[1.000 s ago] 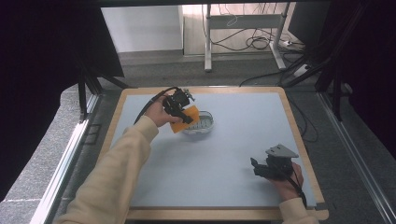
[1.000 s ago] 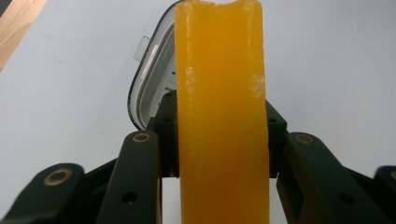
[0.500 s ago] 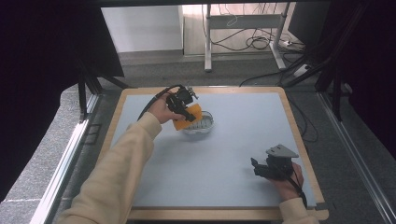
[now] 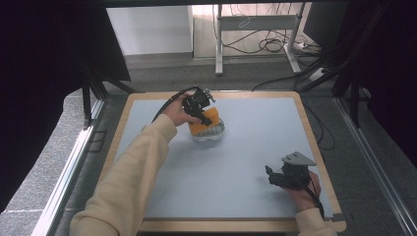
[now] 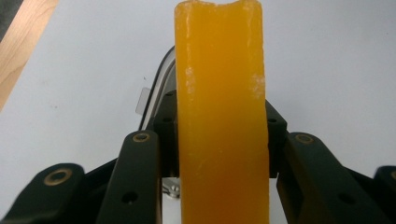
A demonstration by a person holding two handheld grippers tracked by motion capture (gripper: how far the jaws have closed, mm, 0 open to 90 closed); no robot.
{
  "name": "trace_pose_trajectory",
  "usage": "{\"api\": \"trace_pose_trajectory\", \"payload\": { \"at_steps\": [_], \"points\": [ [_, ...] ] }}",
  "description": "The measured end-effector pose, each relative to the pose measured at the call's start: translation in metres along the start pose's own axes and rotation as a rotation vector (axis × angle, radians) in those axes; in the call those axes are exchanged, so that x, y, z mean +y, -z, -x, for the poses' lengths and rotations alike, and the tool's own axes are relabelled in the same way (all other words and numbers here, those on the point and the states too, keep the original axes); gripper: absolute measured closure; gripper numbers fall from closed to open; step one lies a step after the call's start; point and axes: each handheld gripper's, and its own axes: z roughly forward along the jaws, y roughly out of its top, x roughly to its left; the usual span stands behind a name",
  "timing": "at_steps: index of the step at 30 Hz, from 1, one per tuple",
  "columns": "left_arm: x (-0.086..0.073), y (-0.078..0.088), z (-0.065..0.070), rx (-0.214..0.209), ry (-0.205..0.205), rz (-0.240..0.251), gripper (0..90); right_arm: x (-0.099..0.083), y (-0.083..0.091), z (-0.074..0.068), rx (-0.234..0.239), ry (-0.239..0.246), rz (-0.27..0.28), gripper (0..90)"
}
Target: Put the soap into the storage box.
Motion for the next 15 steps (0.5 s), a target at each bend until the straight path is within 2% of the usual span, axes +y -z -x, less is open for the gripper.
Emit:
{"api": "trace_pose_trajectory", "payload": {
  "at_steps": [8, 15],
  "points": [
    [0.009, -0.010, -0.004, -0.014, -0.029, -0.008, 62.0, 0.000, 0.000, 0.001, 0.005, -0.004, 0.002, 15.5],
    [0.007, -0.015, -0.006, -0.017, -0.043, -0.020, 62.0, 0.000, 0.000, 0.002, 0.002, -0.008, 0.003, 15.5]
  ]
}}
